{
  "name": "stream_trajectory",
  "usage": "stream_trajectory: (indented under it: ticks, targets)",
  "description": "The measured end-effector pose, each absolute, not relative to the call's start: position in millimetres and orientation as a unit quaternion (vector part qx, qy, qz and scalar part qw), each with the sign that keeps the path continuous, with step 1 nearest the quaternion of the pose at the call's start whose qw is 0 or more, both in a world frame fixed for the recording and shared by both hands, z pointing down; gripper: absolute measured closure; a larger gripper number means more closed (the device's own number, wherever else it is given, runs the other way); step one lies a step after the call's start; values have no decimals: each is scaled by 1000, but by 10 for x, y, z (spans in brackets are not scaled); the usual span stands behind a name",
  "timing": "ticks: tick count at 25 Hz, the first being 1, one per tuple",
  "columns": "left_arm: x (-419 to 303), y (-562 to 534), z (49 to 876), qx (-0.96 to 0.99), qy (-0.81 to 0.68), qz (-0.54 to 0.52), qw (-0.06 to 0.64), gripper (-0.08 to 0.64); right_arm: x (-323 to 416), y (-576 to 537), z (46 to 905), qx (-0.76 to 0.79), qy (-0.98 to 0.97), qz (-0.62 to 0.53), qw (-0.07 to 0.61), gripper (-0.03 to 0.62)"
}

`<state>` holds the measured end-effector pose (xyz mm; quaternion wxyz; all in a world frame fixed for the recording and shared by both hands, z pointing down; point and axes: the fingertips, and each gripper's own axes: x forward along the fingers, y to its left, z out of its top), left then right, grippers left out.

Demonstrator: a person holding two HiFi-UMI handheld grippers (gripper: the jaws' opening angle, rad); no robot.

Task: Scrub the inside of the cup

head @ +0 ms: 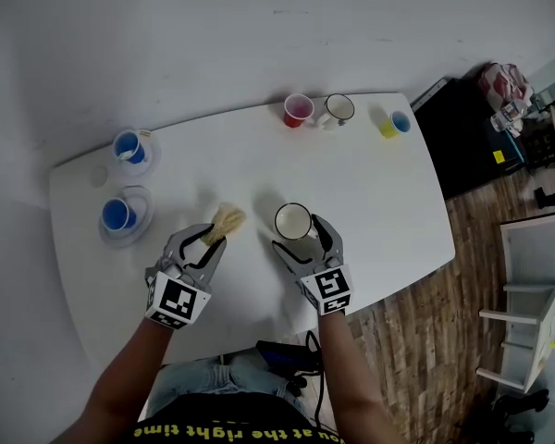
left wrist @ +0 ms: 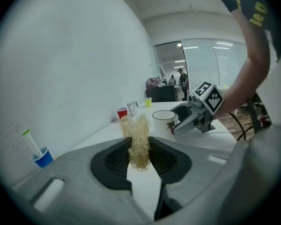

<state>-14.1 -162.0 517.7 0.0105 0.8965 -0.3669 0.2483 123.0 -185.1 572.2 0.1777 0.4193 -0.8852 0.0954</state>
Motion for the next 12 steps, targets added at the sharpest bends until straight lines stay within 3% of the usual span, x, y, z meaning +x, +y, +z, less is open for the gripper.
stream_trajectory:
  ticks: [12]
  targets:
    - [-190, -1646, 5188, 893, -372, 251, 10, 453, 1116, -2039, 5914, 394, -892, 90, 203, 166]
